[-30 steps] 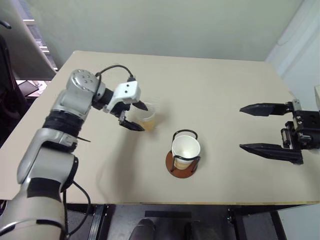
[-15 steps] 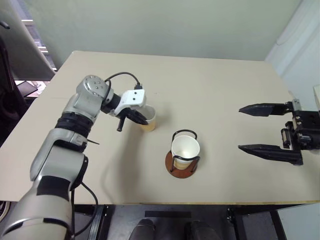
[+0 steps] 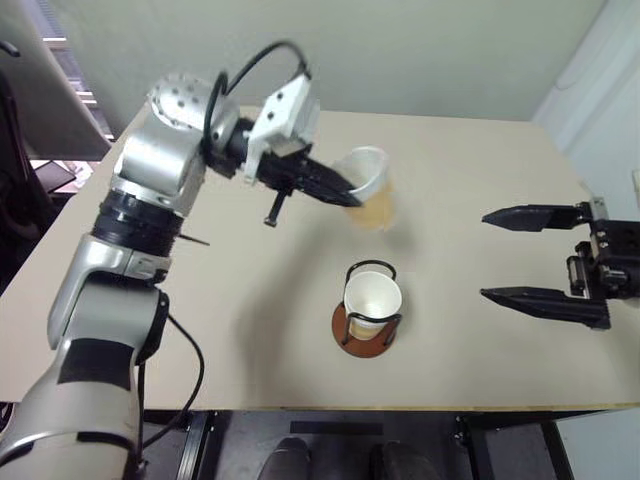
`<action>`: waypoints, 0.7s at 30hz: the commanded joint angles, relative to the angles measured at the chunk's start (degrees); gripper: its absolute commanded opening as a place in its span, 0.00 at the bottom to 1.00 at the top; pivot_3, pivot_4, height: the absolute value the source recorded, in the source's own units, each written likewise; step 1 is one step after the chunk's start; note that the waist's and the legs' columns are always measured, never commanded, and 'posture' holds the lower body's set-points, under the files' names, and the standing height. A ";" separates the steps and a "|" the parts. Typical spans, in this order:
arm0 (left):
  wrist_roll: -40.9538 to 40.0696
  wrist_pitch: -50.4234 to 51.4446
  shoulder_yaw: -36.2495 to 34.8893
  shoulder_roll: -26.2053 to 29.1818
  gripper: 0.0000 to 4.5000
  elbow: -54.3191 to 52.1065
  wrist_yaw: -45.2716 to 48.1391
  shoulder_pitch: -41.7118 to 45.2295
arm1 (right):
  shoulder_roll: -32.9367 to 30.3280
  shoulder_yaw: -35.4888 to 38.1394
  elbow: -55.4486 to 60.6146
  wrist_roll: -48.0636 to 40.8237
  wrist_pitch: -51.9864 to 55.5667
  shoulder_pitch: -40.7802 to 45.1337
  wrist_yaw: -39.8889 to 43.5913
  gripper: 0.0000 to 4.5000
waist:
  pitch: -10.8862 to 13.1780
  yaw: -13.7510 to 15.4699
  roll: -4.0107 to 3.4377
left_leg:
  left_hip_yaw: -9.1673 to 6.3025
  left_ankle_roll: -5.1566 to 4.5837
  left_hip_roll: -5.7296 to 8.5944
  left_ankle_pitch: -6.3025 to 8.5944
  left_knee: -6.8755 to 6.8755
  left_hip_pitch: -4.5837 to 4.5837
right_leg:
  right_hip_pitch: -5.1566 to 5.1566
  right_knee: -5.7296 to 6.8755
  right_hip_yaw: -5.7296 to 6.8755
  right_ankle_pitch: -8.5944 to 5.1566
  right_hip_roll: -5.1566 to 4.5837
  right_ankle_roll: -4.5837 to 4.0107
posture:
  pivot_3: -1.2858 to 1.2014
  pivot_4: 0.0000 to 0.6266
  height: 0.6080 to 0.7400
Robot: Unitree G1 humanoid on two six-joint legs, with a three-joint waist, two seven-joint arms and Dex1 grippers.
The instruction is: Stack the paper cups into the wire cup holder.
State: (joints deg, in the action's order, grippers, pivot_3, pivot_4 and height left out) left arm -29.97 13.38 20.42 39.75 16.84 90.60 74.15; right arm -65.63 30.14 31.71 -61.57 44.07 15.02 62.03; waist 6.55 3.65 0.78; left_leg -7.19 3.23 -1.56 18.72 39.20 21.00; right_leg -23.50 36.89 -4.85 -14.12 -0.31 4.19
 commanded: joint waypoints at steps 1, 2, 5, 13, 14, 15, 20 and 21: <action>-7.32 1.92 1.86 2.11 0.01 -5.78 1.90 1.37 | -0.97 3.38 0.67 0.01 -0.36 -0.50 0.17 1.00 | 0.00 -0.14 -0.01 | 0.05 0.00 -0.02 0.00 -0.01 -0.05 | -0.01 -0.04 -0.02 -0.01 -0.01 0.01 | 0.52 0.24 1.00; -8.30 1.75 2.73 2.55 0.01 -6.56 1.90 1.63 | -1.01 3.71 0.75 0.04 -0.32 -0.72 0.12 1.00 | 0.00 -0.18 -0.01 | 0.05 0.00 -0.03 0.00 0.01 -0.07 | -0.02 -0.06 -0.03 -0.01 -0.01 0.01 | 0.52 0.24 1.00; -9.09 -0.21 7.41 5.11 0.01 -8.04 1.90 1.64 | -0.96 4.67 1.27 -0.15 -0.21 -1.41 -0.26 1.00 | 0.00 -0.31 -0.01 | -0.05 -0.01 -0.06 0.00 0.09 -0.13 | 0.00 0.01 -0.08 0.00 -0.03 0.00 | 0.52 0.24 1.00; -9.87 -4.85 15.33 8.86 0.01 -8.79 1.90 1.38 | -0.88 6.66 2.12 -0.23 -0.03 -3.27 -0.77 1.00 | 0.00 -0.26 -0.01 | -0.37 -0.08 -0.05 0.04 0.19 -0.11 | 0.03 0.02 -0.11 0.00 -0.06 0.00 | 0.52 0.24 1.00; -10.46 -4.81 15.77 9.09 0.01 -9.20 1.90 1.28 | -0.89 6.69 2.12 -0.14 -0.09 -3.37 -0.79 1.00 | 0.00 -0.26 -0.01 | -0.37 -0.08 -0.05 0.04 0.18 -0.09 | 0.02 0.00 -0.11 0.00 -0.06 0.00 | 0.52 0.24 1.00; -11.04 -4.74 16.23 9.38 0.01 -9.73 1.90 1.15 | -0.90 6.71 2.11 -0.06 -0.16 -3.45 -0.79 1.00 | 0.00 -0.27 -0.01 | -0.36 -0.09 -0.05 0.04 0.18 -0.09 | 0.02 0.00 -0.10 0.00 -0.06 0.00 | 0.52 0.24 1.00; -12.12 -5.04 18.41 10.85 0.01 -11.57 1.90 0.23 | -0.72 6.27 2.07 -0.13 -0.39 -3.20 -1.08 1.00 | 0.00 -0.28 -0.01 | -0.34 -0.11 -0.04 0.05 0.15 -0.08 | 0.02 -0.04 -0.10 0.00 -0.06 0.00 | 0.52 0.24 1.00; -12.23 -5.18 18.79 11.19 0.01 -11.98 1.90 0.04 | -0.69 6.24 2.08 -0.14 -0.42 -3.20 -1.10 1.00 | 0.00 -0.29 -0.01 | -0.34 -0.11 -0.05 0.05 0.13 -0.09 | 0.02 -0.04 -0.10 0.00 -0.06 0.00 | 0.52 0.24 1.00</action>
State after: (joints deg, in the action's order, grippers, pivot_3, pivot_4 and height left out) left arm -41.02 9.19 39.39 50.02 6.66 90.66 73.85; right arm -65.68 34.72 33.07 -61.53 44.17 11.51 61.35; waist 6.55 3.36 0.77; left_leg -7.53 3.12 -1.61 18.77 39.33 20.91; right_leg -23.48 36.85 -4.95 -14.12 -0.37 4.19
